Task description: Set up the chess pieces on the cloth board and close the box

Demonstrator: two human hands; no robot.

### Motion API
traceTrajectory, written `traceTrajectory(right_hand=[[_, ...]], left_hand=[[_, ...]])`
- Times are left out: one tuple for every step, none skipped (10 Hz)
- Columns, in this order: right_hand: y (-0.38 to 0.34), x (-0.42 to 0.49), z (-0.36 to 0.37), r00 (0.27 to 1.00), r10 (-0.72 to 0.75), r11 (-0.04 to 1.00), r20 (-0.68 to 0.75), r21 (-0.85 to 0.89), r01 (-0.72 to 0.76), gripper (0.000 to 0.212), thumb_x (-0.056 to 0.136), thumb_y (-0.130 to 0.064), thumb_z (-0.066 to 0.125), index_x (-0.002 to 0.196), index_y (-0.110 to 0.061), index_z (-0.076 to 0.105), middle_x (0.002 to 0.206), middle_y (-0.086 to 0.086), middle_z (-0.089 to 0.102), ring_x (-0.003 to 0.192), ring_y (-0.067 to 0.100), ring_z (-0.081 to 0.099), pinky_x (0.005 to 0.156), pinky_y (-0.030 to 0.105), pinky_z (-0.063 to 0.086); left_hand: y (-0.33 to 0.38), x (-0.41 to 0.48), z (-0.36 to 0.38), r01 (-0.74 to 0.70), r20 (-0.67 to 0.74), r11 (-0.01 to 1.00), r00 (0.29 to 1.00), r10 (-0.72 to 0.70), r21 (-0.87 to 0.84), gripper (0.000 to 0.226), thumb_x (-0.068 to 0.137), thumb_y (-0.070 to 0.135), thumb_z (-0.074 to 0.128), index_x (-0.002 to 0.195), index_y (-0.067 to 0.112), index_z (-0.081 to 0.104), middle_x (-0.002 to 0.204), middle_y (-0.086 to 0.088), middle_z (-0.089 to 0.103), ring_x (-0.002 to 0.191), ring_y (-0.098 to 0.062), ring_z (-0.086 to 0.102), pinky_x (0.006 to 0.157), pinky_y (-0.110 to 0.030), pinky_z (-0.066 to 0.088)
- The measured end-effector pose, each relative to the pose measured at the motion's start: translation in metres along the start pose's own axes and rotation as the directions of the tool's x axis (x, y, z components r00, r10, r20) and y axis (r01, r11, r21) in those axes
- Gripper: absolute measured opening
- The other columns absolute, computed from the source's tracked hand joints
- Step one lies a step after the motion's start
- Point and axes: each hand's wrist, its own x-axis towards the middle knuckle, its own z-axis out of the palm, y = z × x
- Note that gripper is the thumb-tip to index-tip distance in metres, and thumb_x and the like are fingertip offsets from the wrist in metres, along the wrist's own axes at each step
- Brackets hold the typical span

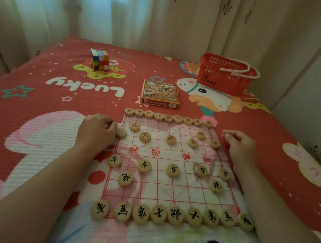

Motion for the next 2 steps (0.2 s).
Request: traceTrajectory(right_hand=[[0.002,0.001,-0.001,1.0,-0.007,1.0,0.009,0.018,0.007,0.017,0.085,-0.001,0.055,0.082,-0.013,0.067,0.086,0.012,0.066,0.081,0.018,0.058,0.075,0.03,0.047],[-0.009,0.0,-0.007,1.0,-0.003,0.998,-0.03,0.064,0.005,0.016,0.085,-0.002,0.055,0.086,-0.011,0.068,0.086,0.005,0.067,0.066,0.006,0.052,0.063,0.017,0.041]], left_hand=[[-0.001,0.002,0.001,-0.025,0.024,0.999,0.999,0.024,0.023,0.026,0.09,0.019,0.051,0.102,0.005,0.07,0.107,-0.014,0.066,0.099,-0.032,0.055,0.086,-0.036,0.041],[0.0,0.003,0.0,-0.027,0.018,1.0,0.999,0.027,0.012,0.025,0.09,0.017,0.052,0.1,0.004,0.071,0.106,-0.015,0.066,0.099,-0.032,0.054,0.086,-0.035,0.039]])
